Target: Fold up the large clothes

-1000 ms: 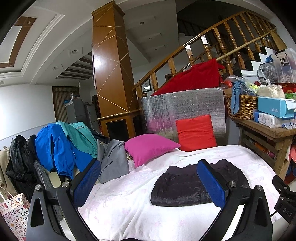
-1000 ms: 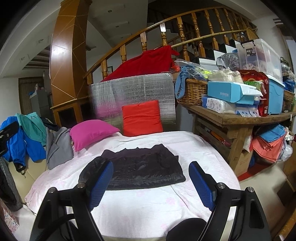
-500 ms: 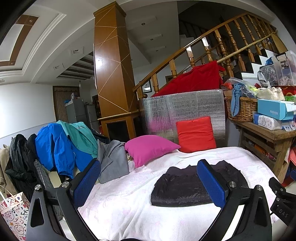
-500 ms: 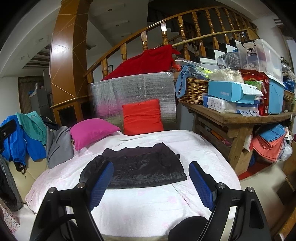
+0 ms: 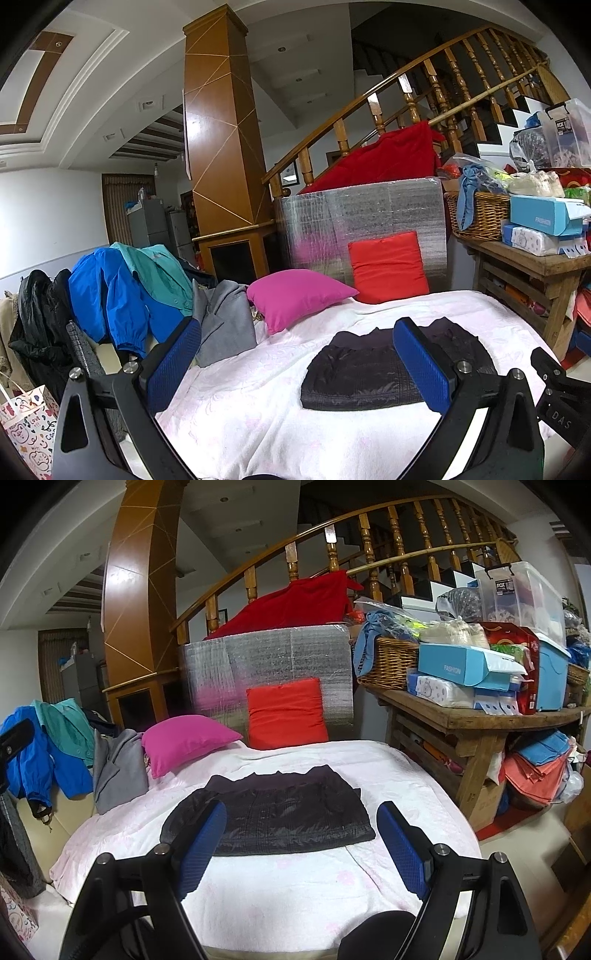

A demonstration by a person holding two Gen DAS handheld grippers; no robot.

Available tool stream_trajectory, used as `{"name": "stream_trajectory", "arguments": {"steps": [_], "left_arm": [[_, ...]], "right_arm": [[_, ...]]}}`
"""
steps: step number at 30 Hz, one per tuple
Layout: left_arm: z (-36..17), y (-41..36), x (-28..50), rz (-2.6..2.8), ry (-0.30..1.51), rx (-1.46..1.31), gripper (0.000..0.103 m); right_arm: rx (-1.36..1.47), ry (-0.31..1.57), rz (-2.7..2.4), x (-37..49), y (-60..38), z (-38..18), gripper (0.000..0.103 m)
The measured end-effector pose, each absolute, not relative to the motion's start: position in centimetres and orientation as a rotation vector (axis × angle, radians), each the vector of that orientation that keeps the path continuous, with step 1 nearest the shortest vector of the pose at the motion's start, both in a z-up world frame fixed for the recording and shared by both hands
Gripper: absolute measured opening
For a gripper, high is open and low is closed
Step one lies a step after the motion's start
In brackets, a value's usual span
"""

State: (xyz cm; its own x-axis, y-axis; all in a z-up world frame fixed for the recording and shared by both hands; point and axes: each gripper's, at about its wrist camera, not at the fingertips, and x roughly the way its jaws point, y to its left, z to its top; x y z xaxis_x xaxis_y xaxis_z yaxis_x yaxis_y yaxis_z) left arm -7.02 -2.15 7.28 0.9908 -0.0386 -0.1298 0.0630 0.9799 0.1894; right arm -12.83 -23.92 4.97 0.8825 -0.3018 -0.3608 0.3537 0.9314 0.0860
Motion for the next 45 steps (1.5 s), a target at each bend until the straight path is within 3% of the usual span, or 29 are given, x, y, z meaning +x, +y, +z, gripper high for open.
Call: {"name": "stream_trajectory", "arguments": {"steps": [23, 45], "left_arm": [[7.4, -1.0, -4.7, -0.025, 0.149, 0.175, 0.103], [5.0, -3.9, 2.6, -0.047, 0.286, 0.195, 0.103]], "right_arm": [[0.115, 0.325, -0.330, -9.2, -23.2, 7.7, 0.086], [0.125, 0.416, -0.330, -2.7, -25.9, 4.7, 0.086]]}}
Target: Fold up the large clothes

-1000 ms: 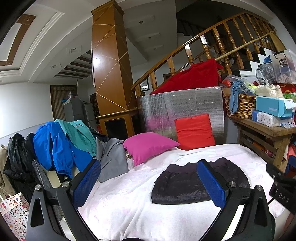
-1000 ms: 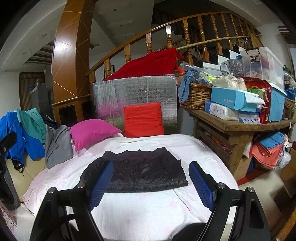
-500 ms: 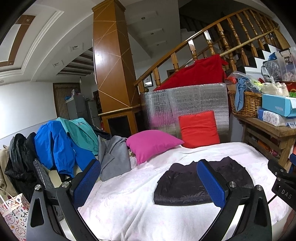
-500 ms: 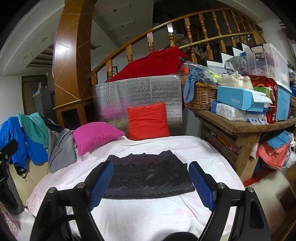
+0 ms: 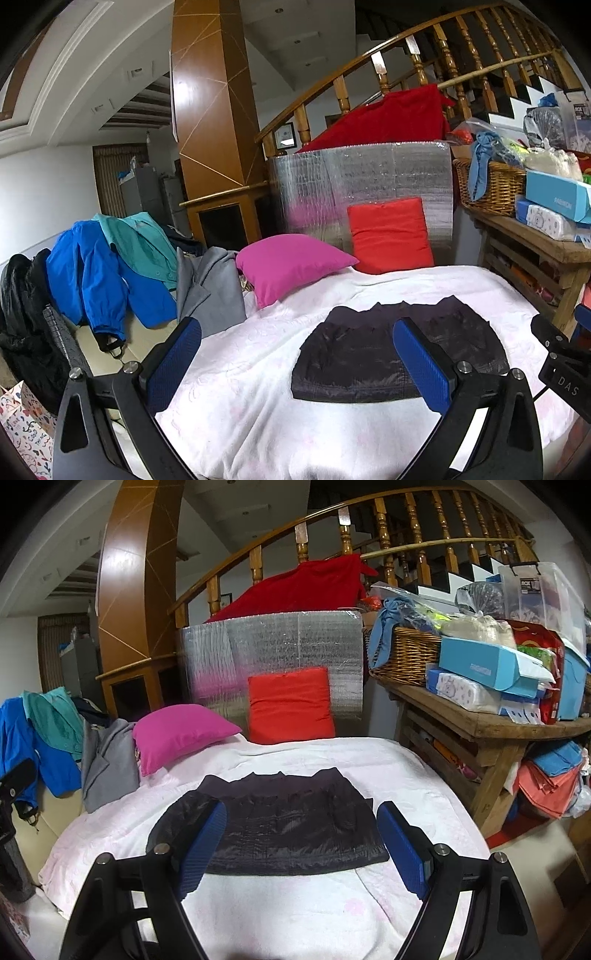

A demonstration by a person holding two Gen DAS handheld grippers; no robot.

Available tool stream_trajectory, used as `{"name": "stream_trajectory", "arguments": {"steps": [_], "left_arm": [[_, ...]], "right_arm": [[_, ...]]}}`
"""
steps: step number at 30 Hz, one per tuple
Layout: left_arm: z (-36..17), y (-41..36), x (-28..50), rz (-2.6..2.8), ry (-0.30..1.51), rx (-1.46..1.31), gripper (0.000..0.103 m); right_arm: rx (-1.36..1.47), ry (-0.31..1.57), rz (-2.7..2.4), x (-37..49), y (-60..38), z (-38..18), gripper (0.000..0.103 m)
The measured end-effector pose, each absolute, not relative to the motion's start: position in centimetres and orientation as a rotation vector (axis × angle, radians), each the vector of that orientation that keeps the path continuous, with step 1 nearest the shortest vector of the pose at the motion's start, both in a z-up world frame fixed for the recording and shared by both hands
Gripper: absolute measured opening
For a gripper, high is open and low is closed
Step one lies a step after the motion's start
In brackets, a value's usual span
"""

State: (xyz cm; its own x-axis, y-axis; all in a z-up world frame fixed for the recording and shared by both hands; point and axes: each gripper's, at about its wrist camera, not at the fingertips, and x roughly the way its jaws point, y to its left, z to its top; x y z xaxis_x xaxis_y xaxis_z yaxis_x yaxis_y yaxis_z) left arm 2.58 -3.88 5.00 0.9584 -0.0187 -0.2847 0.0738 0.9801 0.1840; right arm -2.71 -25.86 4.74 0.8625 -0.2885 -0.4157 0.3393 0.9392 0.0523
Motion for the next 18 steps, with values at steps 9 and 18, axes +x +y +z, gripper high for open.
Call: {"name": "stream_trajectory", "arguments": {"steps": [9, 18], "left_arm": [[3.9, -4.1, 6.3, -0.033, 0.313, 0.174, 0.103], [1.6, -3.9, 11.6, 0.013, 0.338, 0.178, 0.103]], "right_arm": [[0.114, 0.432, -0.340, 0.0, -26.0, 3.9, 0.086], [0.174, 0.464, -0.393, 4.4, -29.9, 1.8, 0.086]]}}
